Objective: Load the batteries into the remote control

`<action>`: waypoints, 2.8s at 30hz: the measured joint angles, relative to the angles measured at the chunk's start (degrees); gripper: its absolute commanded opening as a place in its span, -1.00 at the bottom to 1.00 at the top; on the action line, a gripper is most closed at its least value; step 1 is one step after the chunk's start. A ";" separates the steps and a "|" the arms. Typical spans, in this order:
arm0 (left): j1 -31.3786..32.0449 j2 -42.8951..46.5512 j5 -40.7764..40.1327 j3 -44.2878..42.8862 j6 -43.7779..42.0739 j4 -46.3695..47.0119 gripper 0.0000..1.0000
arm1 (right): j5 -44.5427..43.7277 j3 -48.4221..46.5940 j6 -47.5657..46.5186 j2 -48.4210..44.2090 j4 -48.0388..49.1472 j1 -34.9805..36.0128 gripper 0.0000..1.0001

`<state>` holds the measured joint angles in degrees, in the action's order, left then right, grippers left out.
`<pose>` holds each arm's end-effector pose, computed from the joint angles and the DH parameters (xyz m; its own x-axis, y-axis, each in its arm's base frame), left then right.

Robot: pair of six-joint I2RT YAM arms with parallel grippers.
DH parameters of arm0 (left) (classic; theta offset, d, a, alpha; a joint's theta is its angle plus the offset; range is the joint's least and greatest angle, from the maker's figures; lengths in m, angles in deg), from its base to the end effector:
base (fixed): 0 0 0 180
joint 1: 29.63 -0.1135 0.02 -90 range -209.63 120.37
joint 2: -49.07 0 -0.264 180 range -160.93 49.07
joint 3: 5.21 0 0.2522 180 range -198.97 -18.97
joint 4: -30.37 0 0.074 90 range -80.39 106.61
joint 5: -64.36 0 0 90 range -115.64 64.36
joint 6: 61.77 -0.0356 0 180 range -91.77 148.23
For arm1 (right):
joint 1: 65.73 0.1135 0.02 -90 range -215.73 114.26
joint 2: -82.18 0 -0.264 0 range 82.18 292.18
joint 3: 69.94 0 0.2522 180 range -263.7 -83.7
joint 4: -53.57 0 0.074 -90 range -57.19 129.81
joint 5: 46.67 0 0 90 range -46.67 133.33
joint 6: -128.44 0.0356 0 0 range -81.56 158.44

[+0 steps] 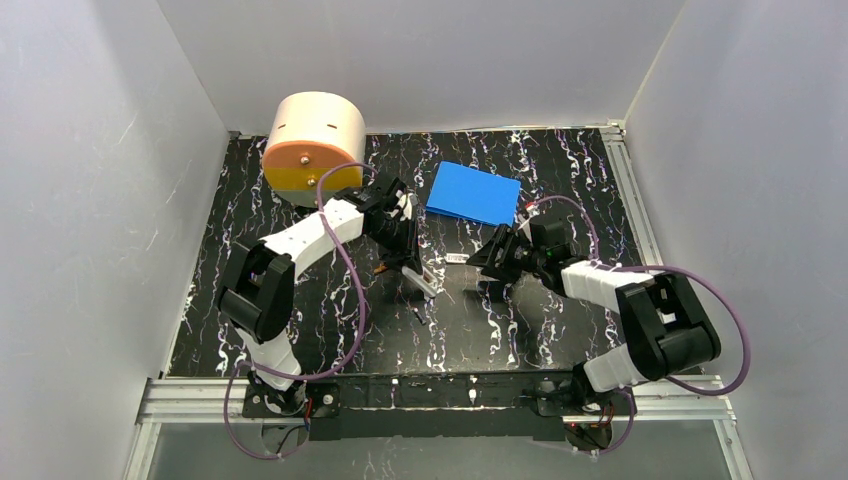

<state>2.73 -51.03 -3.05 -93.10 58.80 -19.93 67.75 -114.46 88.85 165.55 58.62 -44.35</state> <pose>0.2986 -0.2054 0.2253 -0.9727 0.0604 -0.2241 0.1733 0.8313 -0.5282 0.2501 0.1137 0.1583 -0.8325 0.4276 -0.3523 -0.0162 0.6168 0.7869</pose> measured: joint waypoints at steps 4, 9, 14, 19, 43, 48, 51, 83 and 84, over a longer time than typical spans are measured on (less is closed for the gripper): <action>-0.02 0.00 0.79 -1.75 -4.90 -2.21 -1.00 | 0.37 -3.89 -6.99 -1.27 -7.50 0.00 0.41; -0.09 0.13 4.94 -6.43 -14.62 -4.76 -1.00 | 4.31 -11.26 -17.49 -5.01 -15.54 0.00 0.60; -0.15 2.93 12.83 -8.11 -23.61 -5.27 -1.00 | 11.82 -15.89 -27.21 -10.88 -18.53 0.42 0.67; -0.15 9.07 20.76 -8.39 -30.71 -5.33 -1.00 | 18.67 -16.00 -33.00 -17.59 -16.65 2.47 0.66; 0.07 16.33 31.54 -12.59 -40.76 -4.87 -0.69 | 38.53 -30.97 -50.21 -9.70 -32.76 8.85 -0.75; -0.26 17.16 31.63 -12.44 -35.34 0.02 0.56 | 39.39 -31.50 -49.46 -9.73 -32.09 8.87 -0.85; -1.64 19.28 31.47 -9.51 -26.82 10.16 0.60 | 38.03 -30.73 -44.24 -10.29 -25.83 9.11 -0.83; -6.75 20.55 24.52 -3.26 24.41 67.63 -1.00 | 17.27 -23.63 12.52 -6.99 40.65 9.18 0.03; -6.75 20.55 24.55 -3.23 24.26 67.63 -1.00 | 17.33 -23.82 12.50 -6.97 40.30 9.18 0.24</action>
<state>-4.02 -30.48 21.49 -96.34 83.06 47.70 85.08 -138.28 101.35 158.58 98.92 -35.17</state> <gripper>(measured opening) 0.211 0.366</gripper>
